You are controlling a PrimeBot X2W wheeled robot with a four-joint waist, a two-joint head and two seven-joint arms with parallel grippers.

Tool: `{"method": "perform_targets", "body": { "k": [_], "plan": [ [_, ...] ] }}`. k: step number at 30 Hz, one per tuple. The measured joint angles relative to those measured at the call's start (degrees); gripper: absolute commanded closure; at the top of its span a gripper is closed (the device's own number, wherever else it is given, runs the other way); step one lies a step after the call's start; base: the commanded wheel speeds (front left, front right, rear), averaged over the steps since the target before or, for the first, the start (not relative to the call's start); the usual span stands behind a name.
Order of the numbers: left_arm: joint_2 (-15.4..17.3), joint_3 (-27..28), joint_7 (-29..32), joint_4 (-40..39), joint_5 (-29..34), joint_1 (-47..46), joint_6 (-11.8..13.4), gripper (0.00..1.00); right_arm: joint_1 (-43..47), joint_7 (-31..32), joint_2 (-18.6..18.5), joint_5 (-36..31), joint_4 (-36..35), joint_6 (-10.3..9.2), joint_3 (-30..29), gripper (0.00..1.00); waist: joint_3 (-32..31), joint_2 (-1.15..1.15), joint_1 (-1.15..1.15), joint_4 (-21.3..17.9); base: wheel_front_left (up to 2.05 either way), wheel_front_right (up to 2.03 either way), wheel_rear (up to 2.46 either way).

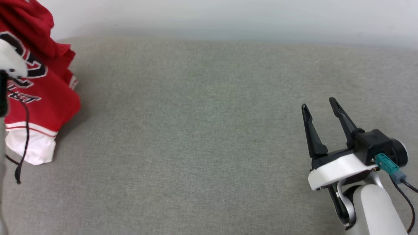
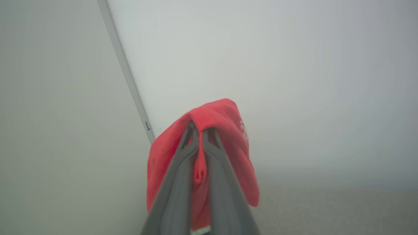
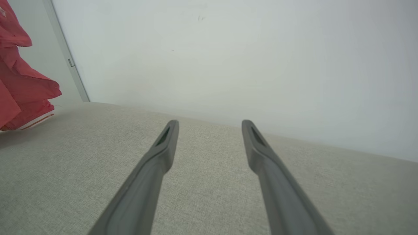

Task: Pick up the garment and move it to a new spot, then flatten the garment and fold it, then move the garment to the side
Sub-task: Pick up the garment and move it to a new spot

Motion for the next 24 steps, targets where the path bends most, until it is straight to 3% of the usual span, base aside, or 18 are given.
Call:
{"method": "perform_targets", "body": {
  "k": [8, 20, 24],
  "plan": [
    [-8.3, -2.9, -4.8, -2.5, 0.4, 0.0, 1.0, 1.00, 3.7, 1.5, 0.0, 0.5, -1.3, 0.00, -1.8, 0.00, -4.5, 0.00, 0.00, -3.9, 0.00, 0.00, 0.00],
    [-24.8, -11.7, -6.2, -8.8, -1.0, 6.3, -1.6, 1.00, 7.1, 3.7, 0.1, 1.0, -3.7, 0.00, -3.2, 0.00, -7.9, 0.00, 0.00, -12.0, 0.00, 0.00, 0.00],
    [-27.8, -16.5, -6.0, -11.3, -1.9, 9.1, -2.7, 1.00, 7.4, 4.0, 0.1, 1.2, -4.6, 0.00, -3.7, 0.00, -7.5, 0.00, 0.00, -13.9, 0.00, 0.00, 0.00]
  ]
}}
